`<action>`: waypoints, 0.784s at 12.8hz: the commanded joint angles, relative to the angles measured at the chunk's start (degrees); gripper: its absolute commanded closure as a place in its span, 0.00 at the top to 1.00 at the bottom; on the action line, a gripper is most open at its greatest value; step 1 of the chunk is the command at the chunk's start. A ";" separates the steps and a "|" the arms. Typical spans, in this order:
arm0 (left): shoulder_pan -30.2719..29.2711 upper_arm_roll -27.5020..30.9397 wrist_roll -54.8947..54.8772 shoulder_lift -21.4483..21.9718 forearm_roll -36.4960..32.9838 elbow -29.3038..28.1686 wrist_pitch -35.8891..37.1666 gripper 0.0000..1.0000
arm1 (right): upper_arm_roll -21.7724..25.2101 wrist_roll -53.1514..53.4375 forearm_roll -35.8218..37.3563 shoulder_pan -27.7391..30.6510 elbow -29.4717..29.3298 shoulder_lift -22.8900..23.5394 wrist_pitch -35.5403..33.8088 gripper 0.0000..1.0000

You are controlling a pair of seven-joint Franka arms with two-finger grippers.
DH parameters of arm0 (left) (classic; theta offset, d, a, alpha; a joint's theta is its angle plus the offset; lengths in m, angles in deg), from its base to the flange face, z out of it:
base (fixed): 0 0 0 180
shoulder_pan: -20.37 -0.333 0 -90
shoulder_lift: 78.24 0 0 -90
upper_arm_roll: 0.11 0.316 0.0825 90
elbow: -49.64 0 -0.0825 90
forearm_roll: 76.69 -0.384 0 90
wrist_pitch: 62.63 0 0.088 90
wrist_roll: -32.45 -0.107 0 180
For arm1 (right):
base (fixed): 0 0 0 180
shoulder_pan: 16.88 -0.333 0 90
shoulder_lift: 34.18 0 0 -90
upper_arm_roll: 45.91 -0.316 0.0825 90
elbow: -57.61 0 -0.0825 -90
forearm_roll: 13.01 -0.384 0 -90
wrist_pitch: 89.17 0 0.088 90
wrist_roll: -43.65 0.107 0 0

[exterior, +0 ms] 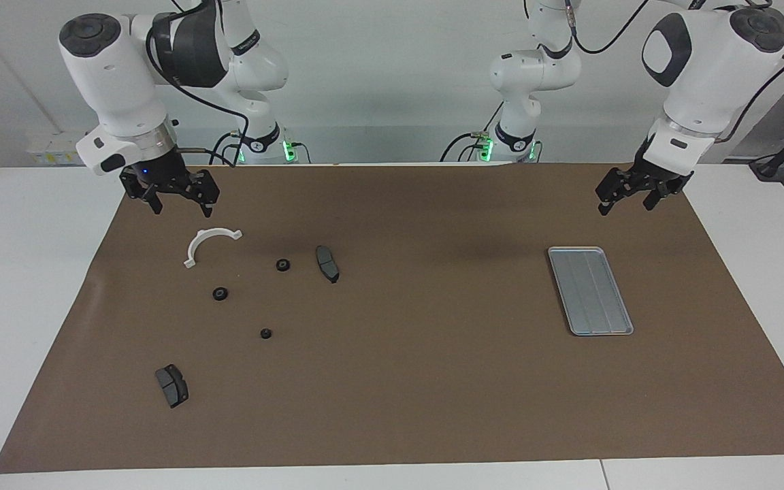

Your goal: Pick bearing gear from pile to tray

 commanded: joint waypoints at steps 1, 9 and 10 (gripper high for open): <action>-0.07 -0.19 0.26 -0.10 0.10 0.92 0.51 1.00 | -0.31 -2.15 -1.28 1.59 5.15 0.93 7.18 1.00; -0.86 -0.11 -0.35 0.08 0.10 0.74 0.68 1.00 | -0.31 -5.22 -1.28 3.27 9.12 12.00 21.70 1.00; -0.86 -0.11 -0.44 0.08 0.10 0.74 0.68 1.00 | -0.31 -5.31 -1.28 3.18 9.56 13.23 24.06 1.00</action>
